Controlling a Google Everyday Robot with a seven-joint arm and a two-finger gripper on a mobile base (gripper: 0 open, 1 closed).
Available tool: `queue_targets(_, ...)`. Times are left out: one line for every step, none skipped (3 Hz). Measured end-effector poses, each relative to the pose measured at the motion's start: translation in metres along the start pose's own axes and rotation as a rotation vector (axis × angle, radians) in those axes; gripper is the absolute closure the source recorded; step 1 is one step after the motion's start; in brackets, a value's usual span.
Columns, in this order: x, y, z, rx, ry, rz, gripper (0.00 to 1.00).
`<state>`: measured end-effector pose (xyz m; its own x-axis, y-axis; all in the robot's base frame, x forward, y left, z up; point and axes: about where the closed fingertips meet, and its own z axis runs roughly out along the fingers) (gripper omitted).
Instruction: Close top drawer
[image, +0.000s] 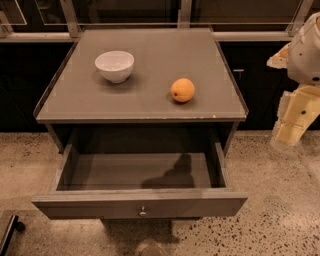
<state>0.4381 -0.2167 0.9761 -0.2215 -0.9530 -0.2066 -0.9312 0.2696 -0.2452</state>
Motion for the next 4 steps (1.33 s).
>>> queue_targets(0.0, 0.0, 0.0, 0.0, 0.0, 0.0, 0.0)
queue_targets(0.0, 0.003, 0.001, 0.012, -0.02, -0.002, 0.0)
queue_targets(0.009, 0.026, 0.016, 0.02, -0.098, 0.016, 0.0)
queue_targets(0.04, 0.059, 0.064, -0.012, -0.221, 0.144, 0.0)
